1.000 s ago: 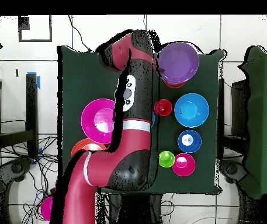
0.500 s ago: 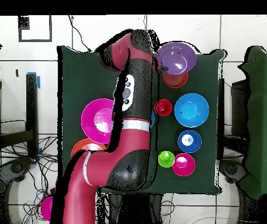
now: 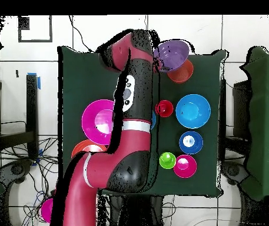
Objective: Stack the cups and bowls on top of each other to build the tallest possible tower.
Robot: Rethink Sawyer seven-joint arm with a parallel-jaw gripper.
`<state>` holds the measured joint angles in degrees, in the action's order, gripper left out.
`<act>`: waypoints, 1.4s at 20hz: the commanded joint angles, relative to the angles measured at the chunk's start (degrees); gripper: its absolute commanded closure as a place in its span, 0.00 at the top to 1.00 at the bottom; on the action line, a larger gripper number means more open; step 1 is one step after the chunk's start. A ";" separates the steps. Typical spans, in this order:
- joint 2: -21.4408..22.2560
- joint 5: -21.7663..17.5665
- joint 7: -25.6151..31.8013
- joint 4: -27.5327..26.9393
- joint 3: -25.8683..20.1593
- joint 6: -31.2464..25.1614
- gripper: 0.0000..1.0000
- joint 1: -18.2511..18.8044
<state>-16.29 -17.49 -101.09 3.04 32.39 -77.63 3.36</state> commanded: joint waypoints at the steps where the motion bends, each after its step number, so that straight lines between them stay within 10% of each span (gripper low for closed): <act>1: 1.70 1.98 13.43 4.02 -2.03 2.54 1.00 -0.29; 17: 0.60 2.84 12.86 2.21 -1.54 3.24 1.00 0.04; 18: 0.53 2.99 12.99 2.14 -1.52 3.22 0.00 0.09; 28: 0.17 3.08 12.20 1.97 -1.29 4.55 0.00 -0.06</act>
<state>-16.50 -16.00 -101.08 3.04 32.90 -76.28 3.32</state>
